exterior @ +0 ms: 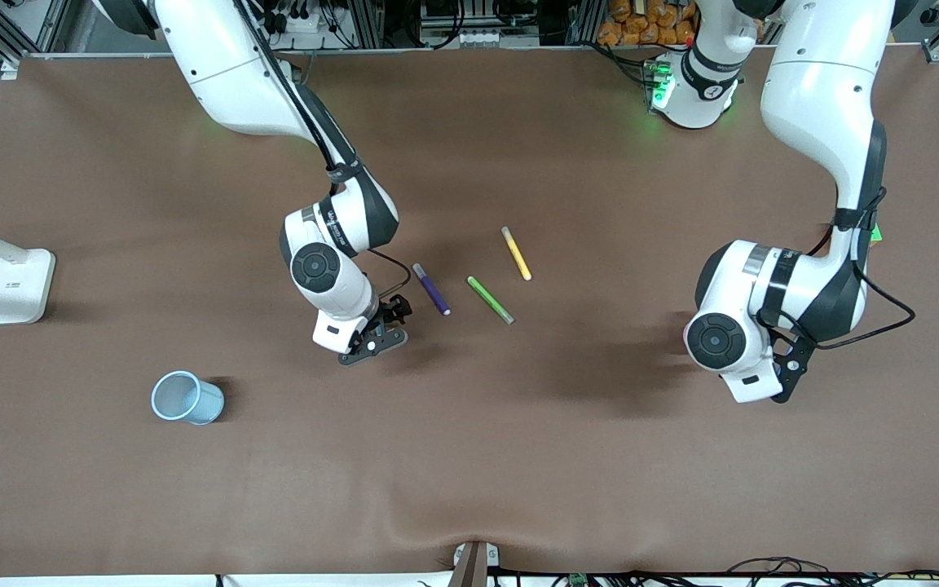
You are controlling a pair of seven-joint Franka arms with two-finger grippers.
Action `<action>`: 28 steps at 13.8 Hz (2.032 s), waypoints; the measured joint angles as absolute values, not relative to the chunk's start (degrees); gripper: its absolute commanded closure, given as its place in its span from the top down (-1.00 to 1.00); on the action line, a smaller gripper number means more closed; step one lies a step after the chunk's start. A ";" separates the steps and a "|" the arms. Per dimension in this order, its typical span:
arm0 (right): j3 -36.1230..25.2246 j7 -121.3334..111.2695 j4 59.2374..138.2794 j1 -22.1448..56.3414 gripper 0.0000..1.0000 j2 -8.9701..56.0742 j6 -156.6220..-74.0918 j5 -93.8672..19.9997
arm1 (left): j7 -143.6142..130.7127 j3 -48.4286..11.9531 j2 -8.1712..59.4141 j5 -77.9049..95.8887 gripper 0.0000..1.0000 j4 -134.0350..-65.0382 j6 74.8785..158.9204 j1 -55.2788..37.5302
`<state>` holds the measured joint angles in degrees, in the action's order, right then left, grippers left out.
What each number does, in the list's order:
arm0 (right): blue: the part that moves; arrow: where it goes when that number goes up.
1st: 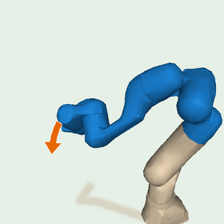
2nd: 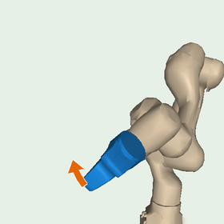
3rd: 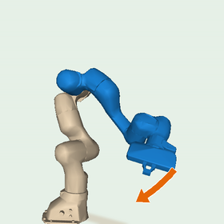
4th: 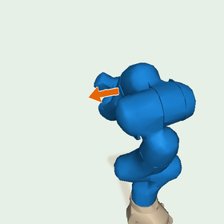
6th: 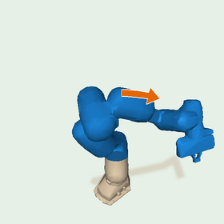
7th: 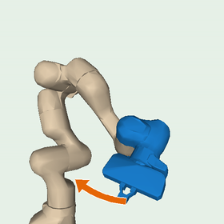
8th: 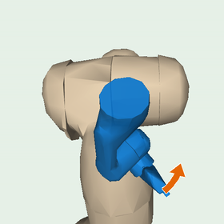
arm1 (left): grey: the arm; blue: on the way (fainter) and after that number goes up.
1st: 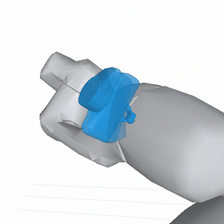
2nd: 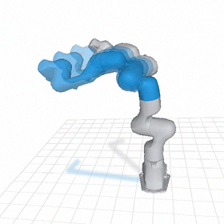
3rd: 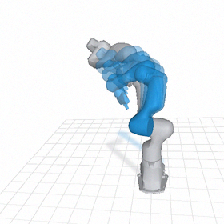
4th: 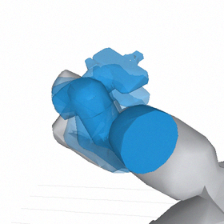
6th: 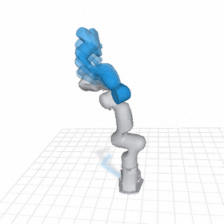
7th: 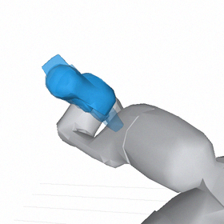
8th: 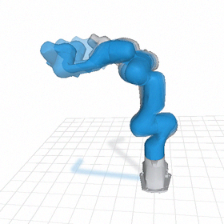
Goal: Place pink and blue markers in matching cups
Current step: 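Release the pink marker into the pink cup with the left gripper, then raise the left gripper away while the right gripper grasps the blue marker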
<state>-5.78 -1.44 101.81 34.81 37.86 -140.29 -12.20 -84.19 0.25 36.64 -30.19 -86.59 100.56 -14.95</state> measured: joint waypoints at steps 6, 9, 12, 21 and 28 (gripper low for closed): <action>-5.75 -0.93 101.91 34.65 1.00 38.76 -139.49 -12.20 | -69.06 0.38 30.70 -25.90 1.00 -84.57 98.22 -12.15; -5.65 -0.93 101.92 34.70 1.00 39.09 -139.52 -12.20 | -57.80 0.40 26.63 -19.83 1.00 -84.36 98.13 -8.56; -5.56 -0.93 101.93 34.80 1.00 39.38 -139.57 -12.20 | -46.90 0.36 22.98 -16.82 1.00 -84.23 98.12 -5.89; -5.74 -0.93 101.90 34.84 -1.00 39.32 -139.50 -12.14 | -15.95 0.26 11.96 -7.47 1.00 -84.03 95.75 -3.37; -5.58 -0.97 101.77 34.87 -1.00 38.49 -139.20 -12.13 | -0.44 0.41 1.94 -2.33 1.00 -84.18 84.19 0.65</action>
<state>-5.58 -0.97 101.77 34.87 38.49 -139.20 -12.13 -0.44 0.41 1.94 -2.33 -84.18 84.19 0.65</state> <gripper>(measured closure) 0.784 0.000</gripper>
